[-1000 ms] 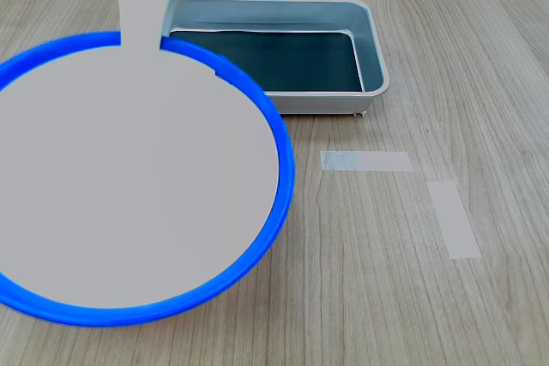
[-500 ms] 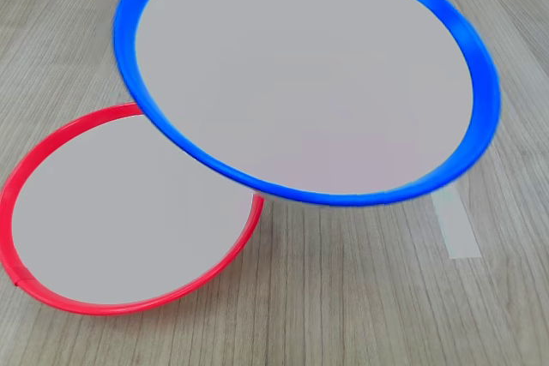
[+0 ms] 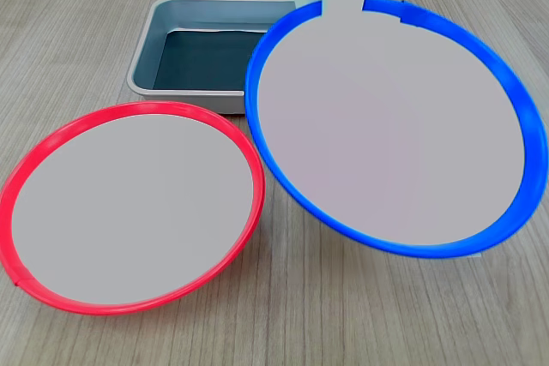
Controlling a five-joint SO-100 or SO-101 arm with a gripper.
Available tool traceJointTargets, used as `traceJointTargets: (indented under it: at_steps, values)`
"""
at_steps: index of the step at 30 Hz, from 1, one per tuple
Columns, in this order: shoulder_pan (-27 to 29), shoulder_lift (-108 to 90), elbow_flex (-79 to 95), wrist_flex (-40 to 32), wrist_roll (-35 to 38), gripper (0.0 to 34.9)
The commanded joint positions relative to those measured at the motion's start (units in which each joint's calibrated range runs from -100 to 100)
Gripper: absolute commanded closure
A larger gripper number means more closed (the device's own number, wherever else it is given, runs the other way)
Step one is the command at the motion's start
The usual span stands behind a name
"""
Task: Lift the stacked dish and set it down on the table.
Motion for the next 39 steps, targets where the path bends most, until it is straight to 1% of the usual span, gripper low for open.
traceJointTargets:
  at_steps: [1, 15, 23, 30, 36, 39]
  values:
    - [-1.2, 1.5, 0.0, -1.6, 0.2, 34.9]
    - [-4.5, 8.7, 0.6, -4.9, -0.2, 34.9]
    - [-4.4, 10.9, -0.1, -6.4, 0.0, 34.9]
    - [-2.7, 12.9, 2.2, -10.3, 1.8, 34.7]
    - [-1.1, 12.5, 4.4, -11.1, 3.8, 30.8]
    - [-0.4, 10.3, 5.6, -10.1, 4.3, 28.5]
